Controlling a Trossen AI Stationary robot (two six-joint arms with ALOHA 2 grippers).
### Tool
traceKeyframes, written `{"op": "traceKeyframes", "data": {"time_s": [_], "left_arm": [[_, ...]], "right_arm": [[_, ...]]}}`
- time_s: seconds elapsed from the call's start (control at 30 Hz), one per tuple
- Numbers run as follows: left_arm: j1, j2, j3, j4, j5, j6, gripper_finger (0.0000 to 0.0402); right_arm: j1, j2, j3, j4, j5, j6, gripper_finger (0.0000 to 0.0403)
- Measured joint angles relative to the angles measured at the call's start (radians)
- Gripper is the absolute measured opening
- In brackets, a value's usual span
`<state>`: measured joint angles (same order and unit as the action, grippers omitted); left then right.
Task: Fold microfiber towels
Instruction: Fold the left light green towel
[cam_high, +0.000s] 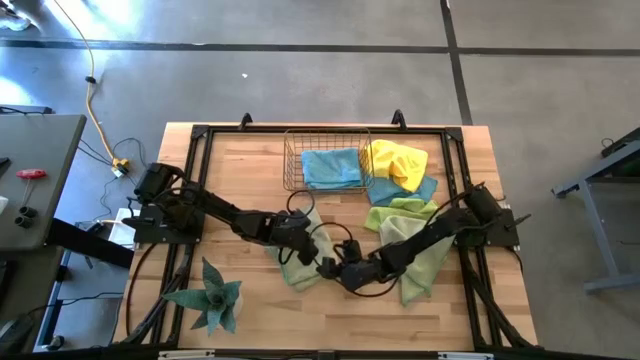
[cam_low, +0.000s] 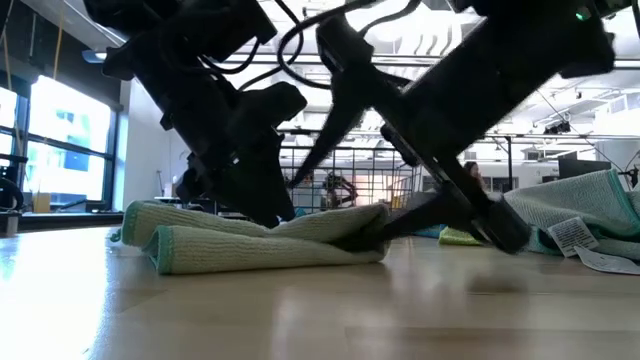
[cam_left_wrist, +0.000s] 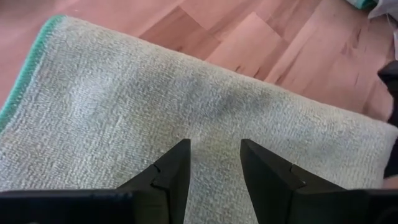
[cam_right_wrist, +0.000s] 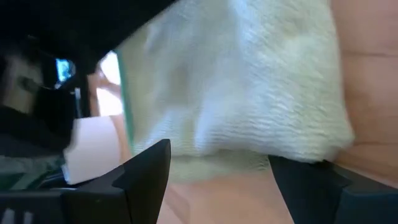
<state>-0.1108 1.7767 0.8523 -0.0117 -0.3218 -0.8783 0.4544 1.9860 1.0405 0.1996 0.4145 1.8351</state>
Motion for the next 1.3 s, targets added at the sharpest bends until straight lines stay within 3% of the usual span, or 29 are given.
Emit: {"op": "traceKeyframes", "data": {"time_s": [0.17,0.47,0.73,0.93,1.3], "left_arm": [[-0.010,0.000,0.000,-0.024,0.077,0.025,0.0130],[-0.101,-0.002,0.001,-0.068,0.238,0.070,0.0130],[-0.154,-0.002,0.001,-0.058,0.235,0.071,0.0130],[-0.152,-0.006,-0.001,-0.035,0.238,0.198,0.0130],[-0.188,-0.012,-0.001,0.006,0.277,0.467,0.0131]], "right_arm": [[-0.012,0.005,0.000,-0.013,0.052,-0.012,0.0264],[-0.054,0.000,0.003,-0.060,-0.003,-0.130,0.0264],[-0.118,-0.048,-0.001,-0.123,-0.079,-0.278,0.0264],[-0.129,-0.168,-0.001,-0.250,-0.151,-0.354,0.0264],[0.002,-0.196,-0.001,-0.340,-0.140,-0.154,0.0264]]}}
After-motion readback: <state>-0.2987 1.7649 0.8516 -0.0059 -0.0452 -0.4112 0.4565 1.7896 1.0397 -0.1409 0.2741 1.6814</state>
